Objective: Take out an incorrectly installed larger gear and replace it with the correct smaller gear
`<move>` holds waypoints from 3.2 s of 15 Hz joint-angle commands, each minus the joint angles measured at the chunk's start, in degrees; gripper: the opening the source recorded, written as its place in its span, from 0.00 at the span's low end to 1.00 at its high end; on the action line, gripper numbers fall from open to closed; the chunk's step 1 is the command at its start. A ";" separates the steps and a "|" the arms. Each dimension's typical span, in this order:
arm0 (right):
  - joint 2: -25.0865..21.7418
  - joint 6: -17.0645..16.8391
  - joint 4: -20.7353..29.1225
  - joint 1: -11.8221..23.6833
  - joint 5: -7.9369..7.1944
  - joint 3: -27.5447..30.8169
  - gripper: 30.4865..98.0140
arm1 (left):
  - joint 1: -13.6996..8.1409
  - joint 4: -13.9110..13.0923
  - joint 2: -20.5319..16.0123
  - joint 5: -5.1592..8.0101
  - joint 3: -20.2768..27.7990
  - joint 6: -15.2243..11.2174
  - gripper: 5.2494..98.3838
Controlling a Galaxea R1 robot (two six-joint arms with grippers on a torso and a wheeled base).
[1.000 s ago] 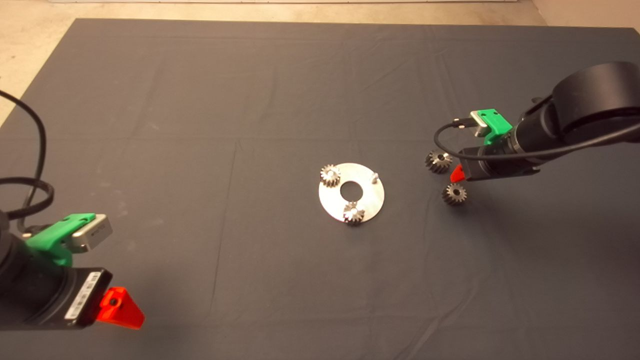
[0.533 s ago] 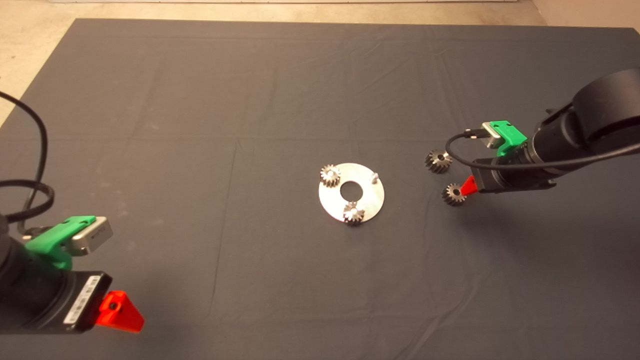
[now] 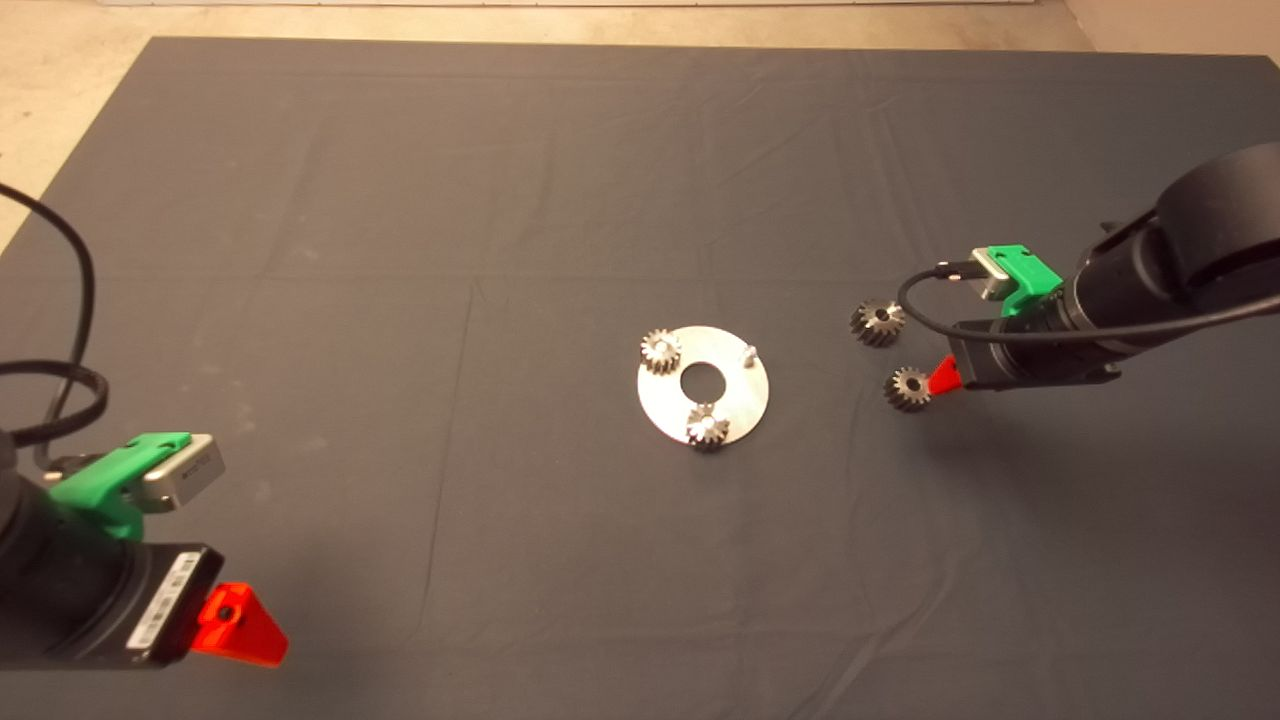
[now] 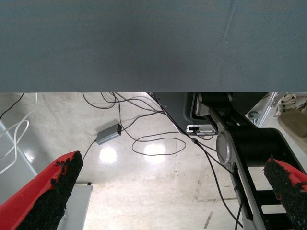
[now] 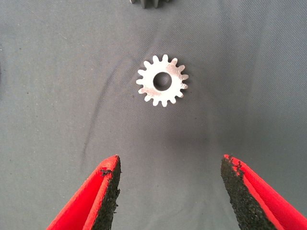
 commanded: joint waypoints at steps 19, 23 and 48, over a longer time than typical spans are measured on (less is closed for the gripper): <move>-0.39 0.42 1.85 1.27 -7.50 0.66 0.63 | -0.61 0.27 -0.25 7.63 0.85 -0.24 1.00; -0.39 0.42 1.85 1.09 -7.50 0.38 0.69 | -0.61 0.29 -0.16 7.63 0.76 -0.24 1.00; 4.54 -0.37 -2.72 -4.45 -7.50 -9.97 0.69 | -0.61 0.36 -0.07 7.63 0.24 -0.15 1.00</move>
